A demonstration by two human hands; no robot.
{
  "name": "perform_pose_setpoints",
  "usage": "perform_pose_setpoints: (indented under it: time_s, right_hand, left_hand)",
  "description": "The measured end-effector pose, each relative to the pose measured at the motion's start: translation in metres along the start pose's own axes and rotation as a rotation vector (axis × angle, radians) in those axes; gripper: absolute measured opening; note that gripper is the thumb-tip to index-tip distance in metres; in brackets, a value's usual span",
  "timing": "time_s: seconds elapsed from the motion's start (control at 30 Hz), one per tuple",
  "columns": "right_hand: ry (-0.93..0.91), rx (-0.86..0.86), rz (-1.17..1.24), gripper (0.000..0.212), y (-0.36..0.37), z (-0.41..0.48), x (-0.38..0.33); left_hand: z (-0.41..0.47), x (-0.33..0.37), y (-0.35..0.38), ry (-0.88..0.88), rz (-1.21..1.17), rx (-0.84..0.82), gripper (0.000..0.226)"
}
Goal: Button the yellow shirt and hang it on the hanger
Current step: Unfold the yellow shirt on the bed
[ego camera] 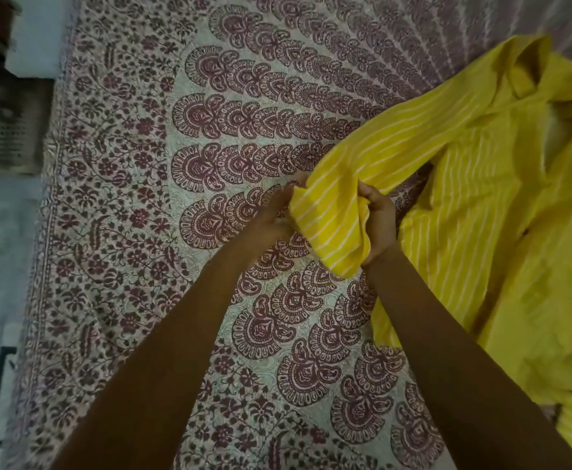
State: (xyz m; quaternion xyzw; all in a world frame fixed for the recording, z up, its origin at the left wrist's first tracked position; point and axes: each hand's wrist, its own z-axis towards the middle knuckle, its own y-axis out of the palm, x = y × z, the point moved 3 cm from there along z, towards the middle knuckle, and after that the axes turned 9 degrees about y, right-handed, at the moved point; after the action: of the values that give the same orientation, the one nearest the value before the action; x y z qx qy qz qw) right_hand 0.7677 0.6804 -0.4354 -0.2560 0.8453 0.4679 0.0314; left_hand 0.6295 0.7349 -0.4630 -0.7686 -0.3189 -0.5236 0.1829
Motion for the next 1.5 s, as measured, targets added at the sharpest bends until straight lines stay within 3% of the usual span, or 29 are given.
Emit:
perform_pose_setpoints:
  time_s: [0.13,0.2,0.23,0.3,0.33,0.4,0.5,0.6,0.7,0.8,0.87,0.93,1.0,1.03,1.1,1.2,1.33,1.5]
  right_hand:
    - [-0.033,0.121,-0.004,0.097,0.012,0.004,-0.009]
    - [-0.075,0.253,-0.023,0.072,0.015,0.004,-0.013]
    - [-0.105,0.360,-0.055,0.056,0.016,0.003,-0.017]
    - [-0.182,0.687,-0.113,0.046,0.005,0.002,-0.020]
    - [-0.211,0.787,-0.120,0.048,-0.001,0.002,-0.020]
    - [-0.232,0.785,-0.143,0.054,-0.004,0.005,-0.015]
    - [-0.332,0.811,-0.167,0.059,-0.002,0.012,-0.005]
    - [-0.413,0.864,-0.173,0.060,-0.005,0.021,0.011]
    - [-0.177,0.852,-0.330,0.070,-0.011,0.028,0.038]
    - [0.024,0.789,-0.420,0.062,-0.015,0.031,0.080]
    - [0.058,0.813,-0.537,0.037,-0.016,0.032,0.099]
    - [0.106,0.823,-0.587,0.007,-0.008,0.034,0.108]
    - [0.134,0.806,-0.524,0.015,-0.004,0.036,0.110]
    - [0.145,0.776,-0.585,0.016,-0.004,0.039,0.111]
    - [0.215,0.740,-0.966,0.025,-0.006,0.040,0.113]
    - [0.288,0.724,-1.370,0.041,-0.005,0.041,0.114]
    - [0.135,0.789,-1.546,0.034,-0.010,0.030,0.085]
    - [-0.179,0.755,-1.502,0.016,-0.042,-0.018,0.054]
  left_hand:
    - [0.003,0.013,0.000,-0.148,-0.157,-0.024,0.039]
    - [-0.003,0.015,-0.012,-0.126,-0.066,0.025,0.032]
    - [-0.008,0.015,-0.024,-0.121,-0.038,0.091,0.028]
    - [-0.019,0.012,-0.054,-0.106,-0.033,0.330,0.004]
    - [-0.027,0.010,-0.072,-0.079,-0.018,0.467,0.016]
    - [-0.045,0.009,-0.104,-0.014,0.078,0.663,0.027]
    - [-0.061,0.005,-0.128,0.028,0.233,0.739,0.025]
    - [-0.067,-0.005,-0.129,-0.050,0.388,0.628,0.016]
    - [-0.072,-0.025,-0.129,-0.203,0.348,0.476,0.031]
    - [-0.081,-0.039,-0.129,-0.358,0.538,0.238,0.057]
    - [-0.087,-0.039,-0.127,-0.354,0.516,0.237,0.042]
    - [-0.093,-0.036,-0.130,-0.327,0.342,0.349,0.019]
    - [-0.100,-0.039,-0.139,-0.332,0.244,0.488,0.011]
    - [-0.102,-0.041,-0.145,-0.337,0.264,0.554,0.019]
    - [-0.101,-0.046,-0.152,-0.387,0.388,0.641,0.036]
    - [-0.100,-0.047,-0.151,-0.493,0.790,0.629,0.050]
    - [-0.085,-0.026,-0.125,-0.348,1.168,0.751,0.049]
    - [-0.050,-0.002,-0.055,-0.082,1.152,0.652,0.034]
